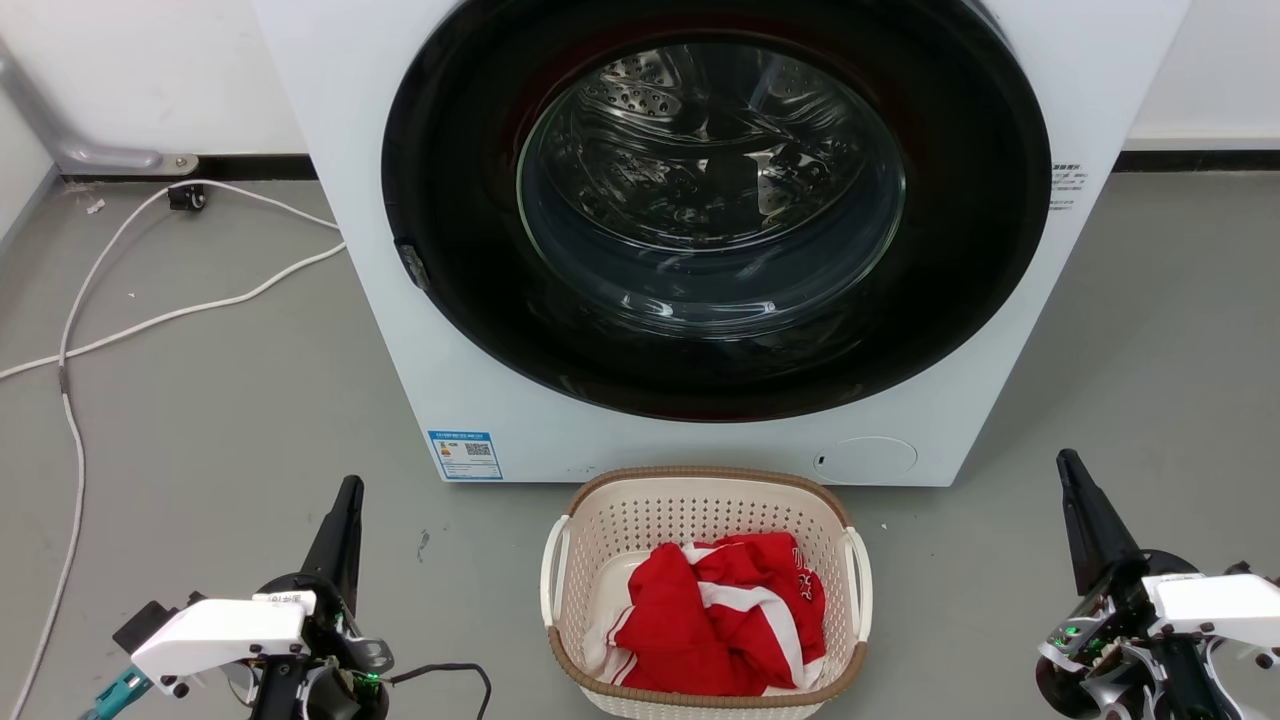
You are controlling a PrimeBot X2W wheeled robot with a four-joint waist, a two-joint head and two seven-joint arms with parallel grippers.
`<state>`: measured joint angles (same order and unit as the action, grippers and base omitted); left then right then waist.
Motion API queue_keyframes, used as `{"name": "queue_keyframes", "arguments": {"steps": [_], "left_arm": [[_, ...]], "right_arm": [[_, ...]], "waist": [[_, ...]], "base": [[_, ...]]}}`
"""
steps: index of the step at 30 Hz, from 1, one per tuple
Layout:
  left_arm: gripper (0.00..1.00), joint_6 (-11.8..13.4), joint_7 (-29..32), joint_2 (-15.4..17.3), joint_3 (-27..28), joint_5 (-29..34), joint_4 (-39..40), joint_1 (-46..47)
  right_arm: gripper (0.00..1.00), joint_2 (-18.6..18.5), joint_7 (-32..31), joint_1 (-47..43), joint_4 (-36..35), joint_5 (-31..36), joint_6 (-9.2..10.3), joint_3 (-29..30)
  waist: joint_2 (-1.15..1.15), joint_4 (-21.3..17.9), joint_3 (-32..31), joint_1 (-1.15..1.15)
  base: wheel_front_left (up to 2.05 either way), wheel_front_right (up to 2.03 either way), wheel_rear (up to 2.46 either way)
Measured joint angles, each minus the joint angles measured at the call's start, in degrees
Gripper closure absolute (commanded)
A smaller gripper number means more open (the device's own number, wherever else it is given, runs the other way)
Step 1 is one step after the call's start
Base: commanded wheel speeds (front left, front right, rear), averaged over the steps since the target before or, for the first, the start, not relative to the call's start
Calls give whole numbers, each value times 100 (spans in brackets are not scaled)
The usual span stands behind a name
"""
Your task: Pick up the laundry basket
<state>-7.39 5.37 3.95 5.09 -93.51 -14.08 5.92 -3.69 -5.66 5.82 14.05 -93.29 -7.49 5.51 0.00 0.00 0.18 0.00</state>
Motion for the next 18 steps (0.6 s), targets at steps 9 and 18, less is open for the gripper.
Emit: {"name": "queue_keyframes", "arguments": {"steps": [9,18], "left_arm": [[100,0,3,-14,16,7,-1,1],[100,0,20,-24,34,16,-2,1]], "right_arm": [[100,7,-18,1,1,10,0,13],[100,13,-20,2,1,16,0,24]], "waist": [[0,0,0,0],[0,0,0,0]], "base": [[0,0,0],[0,0,0]]}}
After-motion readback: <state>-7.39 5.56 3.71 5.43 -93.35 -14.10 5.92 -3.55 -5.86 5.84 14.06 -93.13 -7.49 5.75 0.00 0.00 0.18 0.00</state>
